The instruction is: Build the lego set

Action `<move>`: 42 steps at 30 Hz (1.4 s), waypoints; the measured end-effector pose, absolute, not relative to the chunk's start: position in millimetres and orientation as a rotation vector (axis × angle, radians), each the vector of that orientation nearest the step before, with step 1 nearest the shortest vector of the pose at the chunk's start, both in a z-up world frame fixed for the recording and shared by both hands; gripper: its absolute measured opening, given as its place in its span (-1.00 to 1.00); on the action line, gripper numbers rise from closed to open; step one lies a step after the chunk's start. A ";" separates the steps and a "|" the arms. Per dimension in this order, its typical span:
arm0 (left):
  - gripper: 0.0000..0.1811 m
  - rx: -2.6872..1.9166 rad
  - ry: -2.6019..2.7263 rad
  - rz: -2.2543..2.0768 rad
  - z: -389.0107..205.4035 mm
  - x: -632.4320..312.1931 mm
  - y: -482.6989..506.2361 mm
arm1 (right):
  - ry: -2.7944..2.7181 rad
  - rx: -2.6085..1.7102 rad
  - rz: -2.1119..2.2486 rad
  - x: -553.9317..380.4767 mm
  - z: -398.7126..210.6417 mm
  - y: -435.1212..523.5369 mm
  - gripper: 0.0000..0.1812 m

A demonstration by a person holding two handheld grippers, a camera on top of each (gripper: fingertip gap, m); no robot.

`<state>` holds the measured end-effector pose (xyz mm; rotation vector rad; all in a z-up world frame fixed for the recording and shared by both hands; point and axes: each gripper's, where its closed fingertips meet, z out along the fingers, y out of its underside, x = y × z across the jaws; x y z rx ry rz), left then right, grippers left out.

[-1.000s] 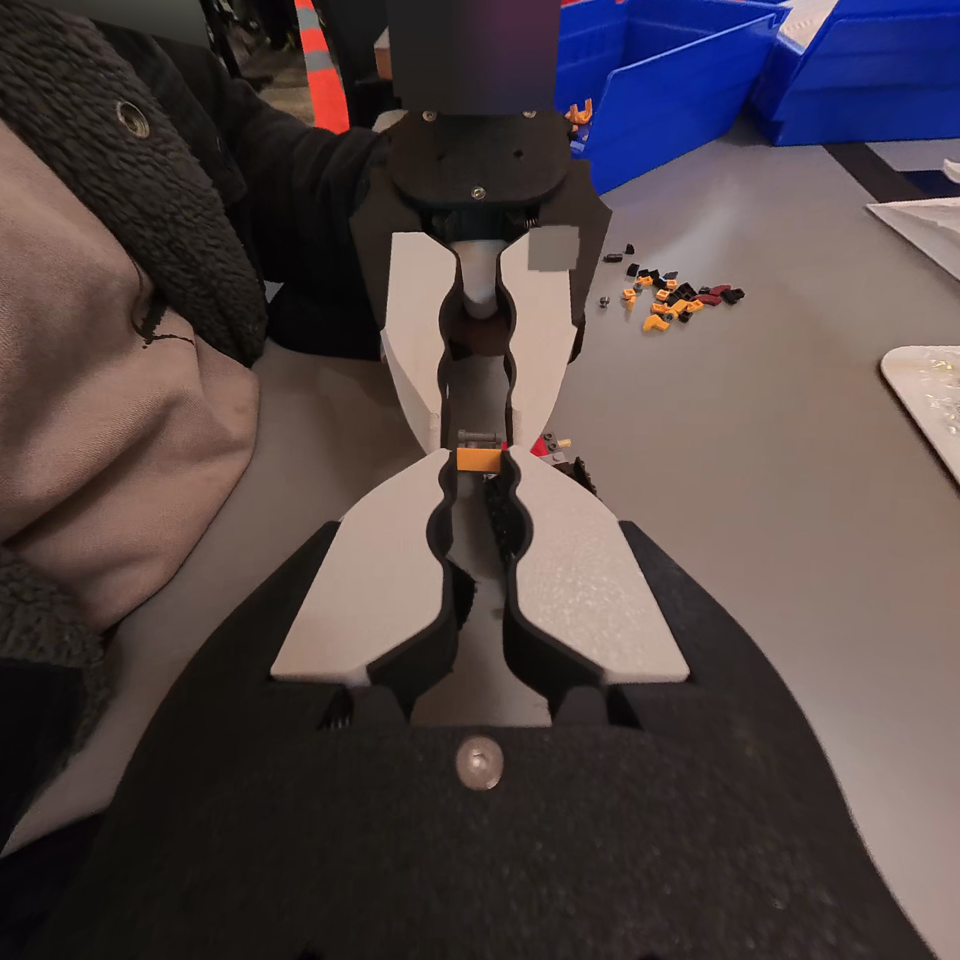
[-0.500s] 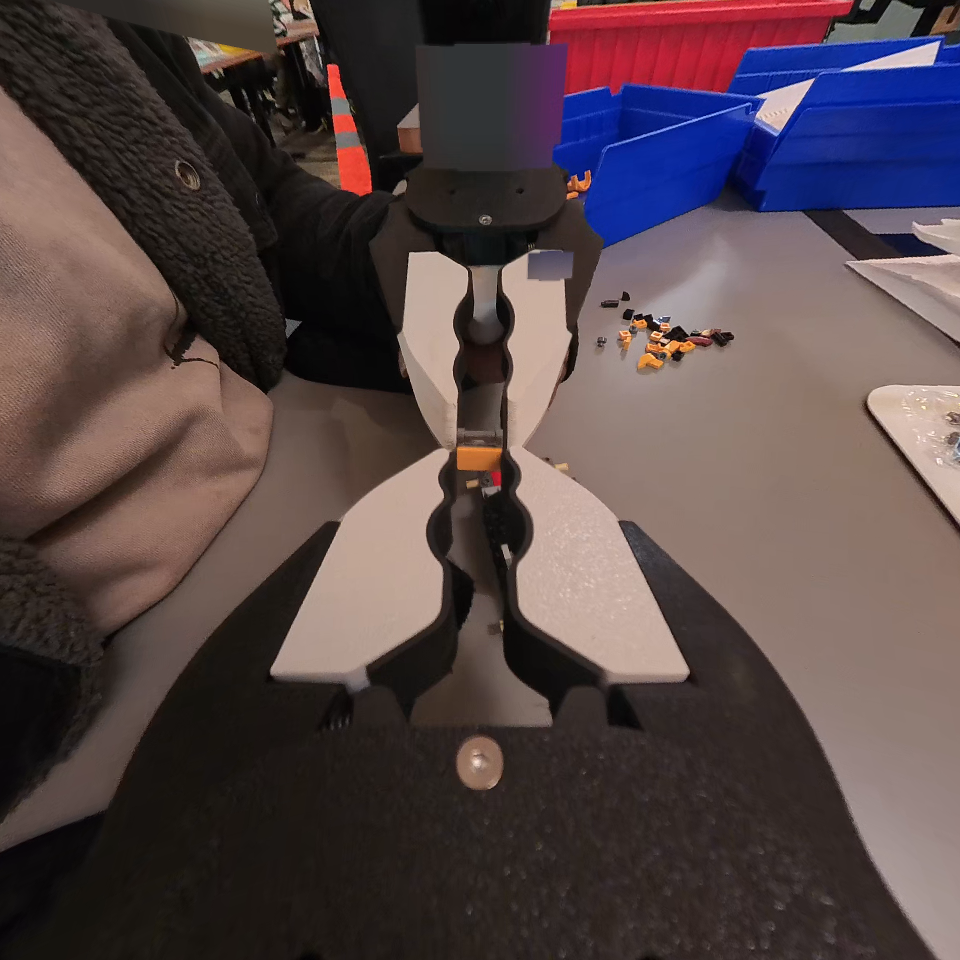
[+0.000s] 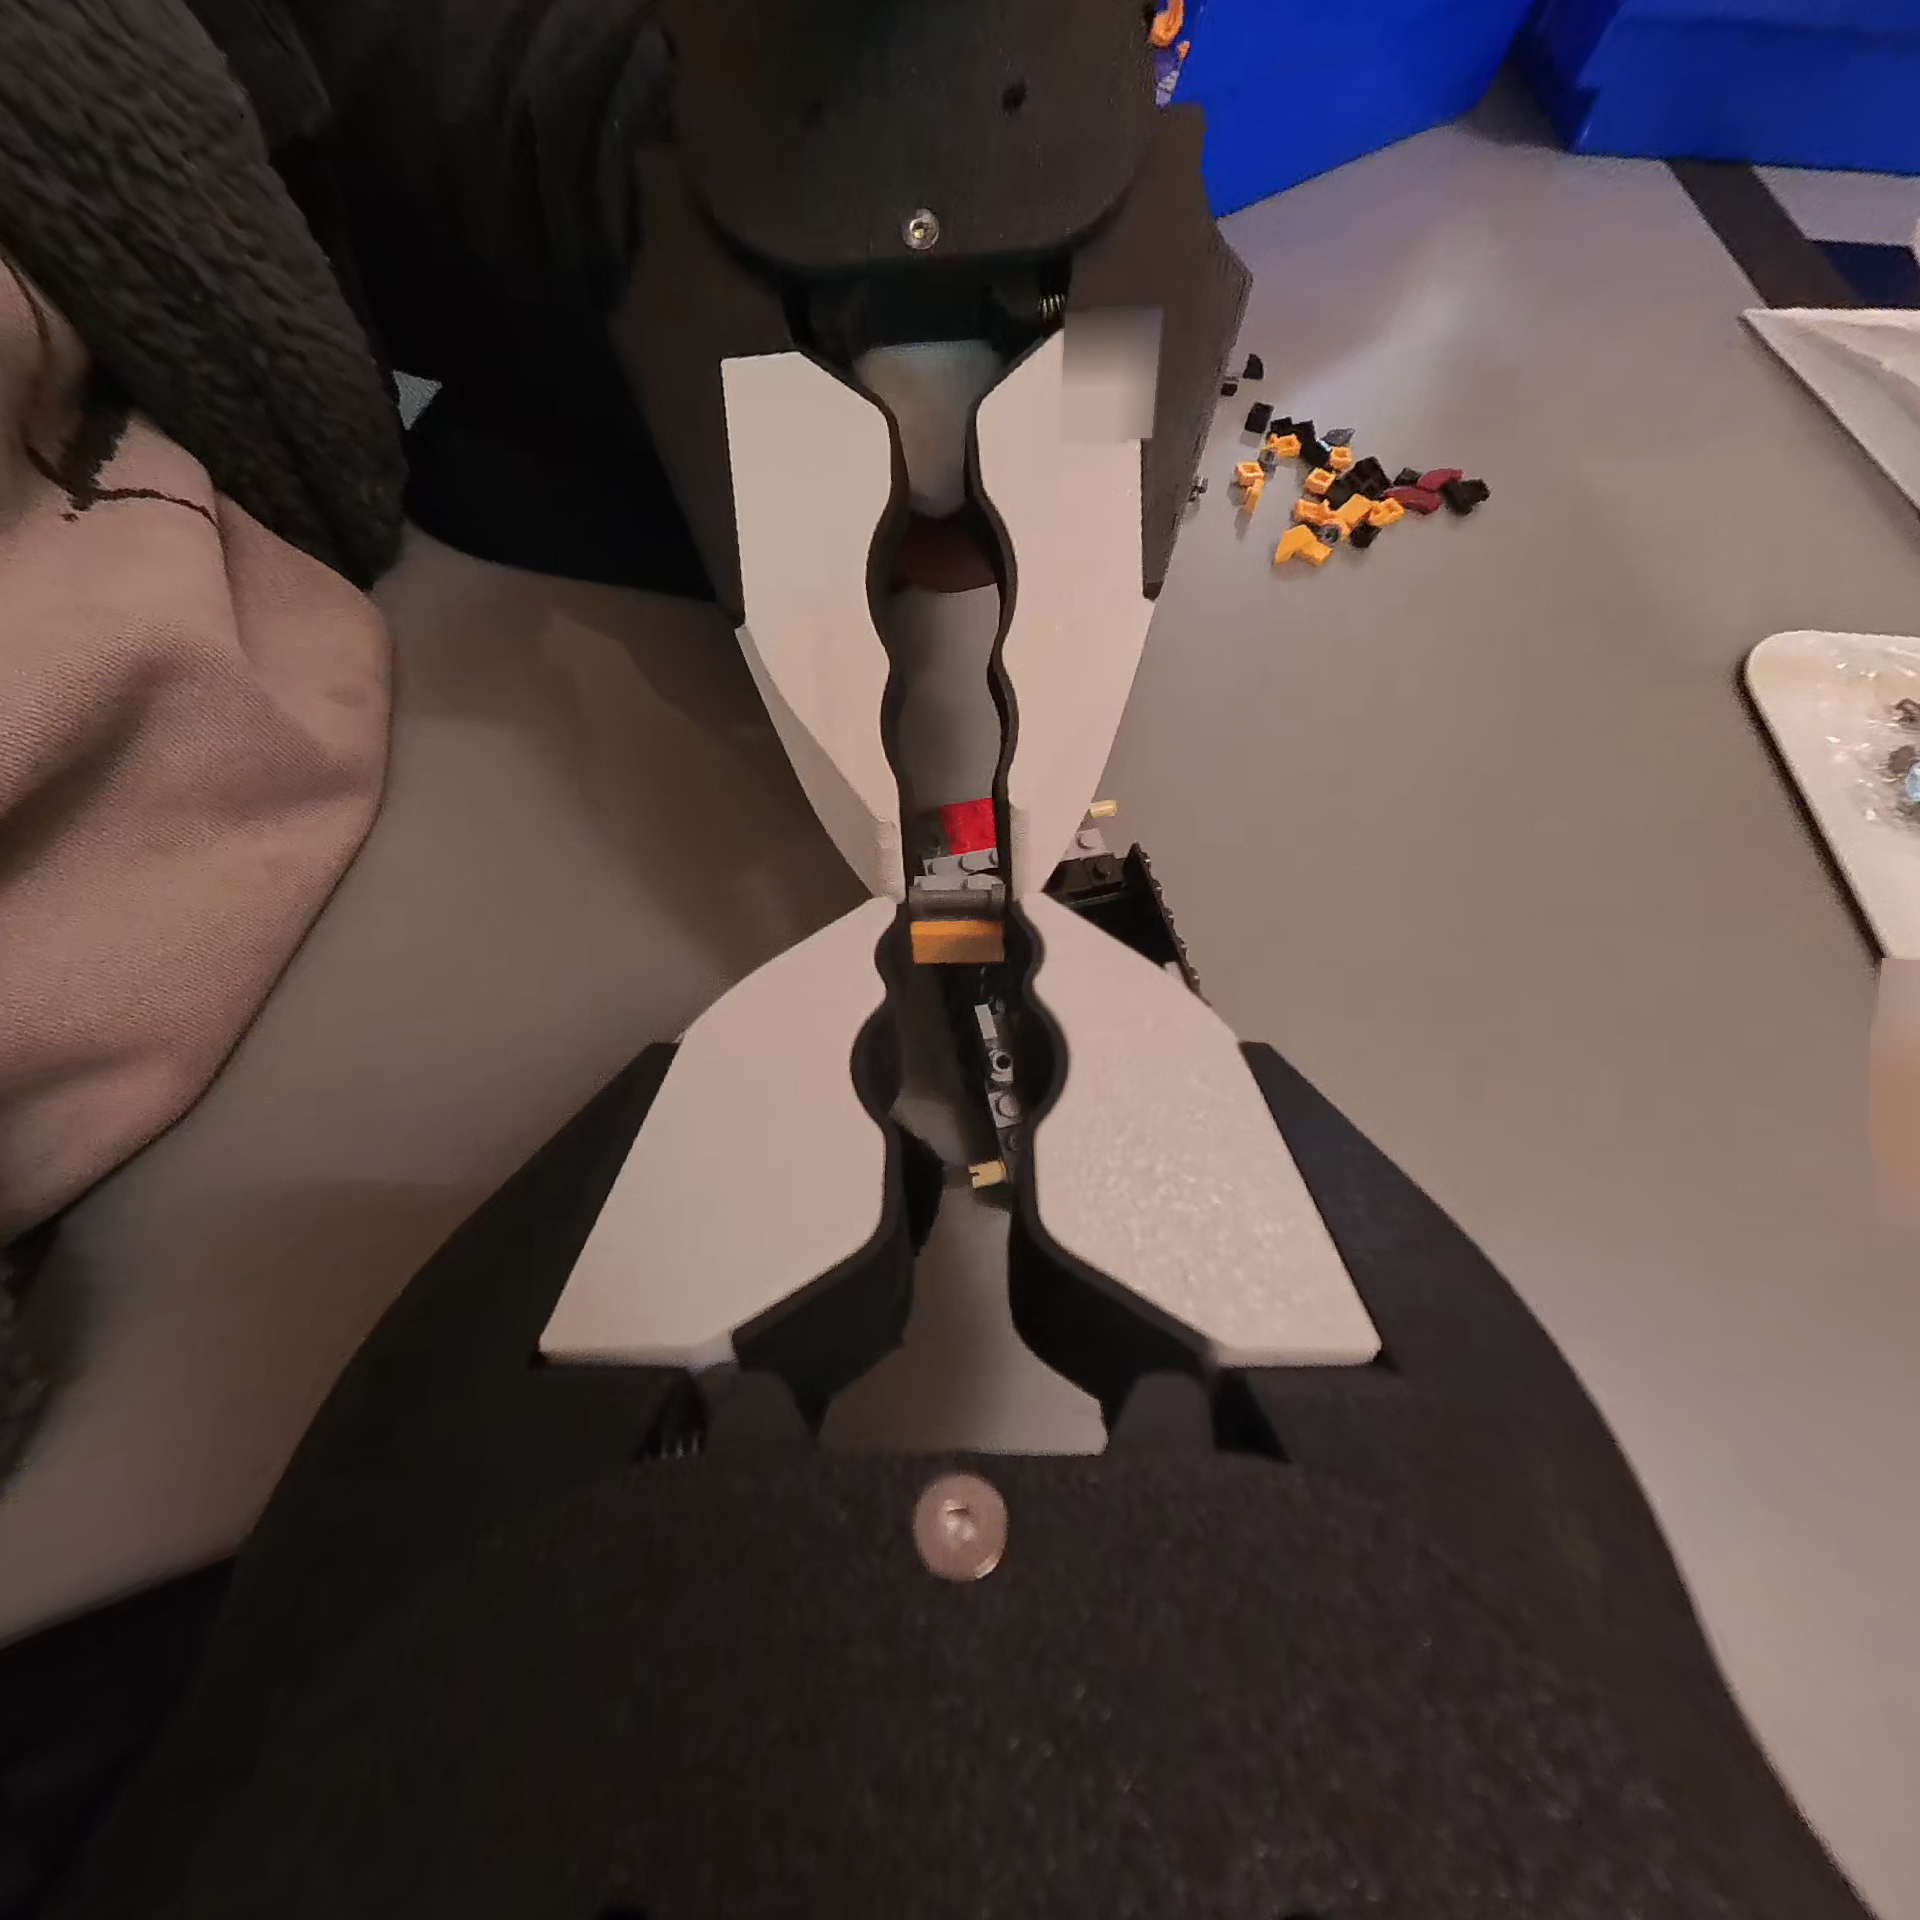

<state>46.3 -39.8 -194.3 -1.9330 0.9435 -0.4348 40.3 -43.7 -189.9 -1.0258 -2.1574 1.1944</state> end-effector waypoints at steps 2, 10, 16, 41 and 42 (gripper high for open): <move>-0.83 -1.924 0.941 -0.441 -193.2 46.6 -40.0 | -2.152 -1.017 1.212 40.7 -188.7 -43.8 -0.82; -0.83 -1.758 0.793 -0.654 -162.4 46.9 -39.4 | -1.927 -0.953 1.514 39.5 -152.8 -43.7 -0.82; -0.83 -1.695 0.787 -0.646 -149.7 48.1 -41.0 | -1.864 -0.925 1.616 40.6 -142.4 -45.1 -0.82; -0.79 -1.901 0.856 -0.385 -187.1 24.0 -33.0 | -2.523 -0.938 0.750 35.0 -177.7 -18.1 -0.82; -0.75 -1.921 0.848 -0.380 -190.2 19.7 -32.1 | -2.565 -0.942 0.722 35.8 -180.0 -13.2 -0.82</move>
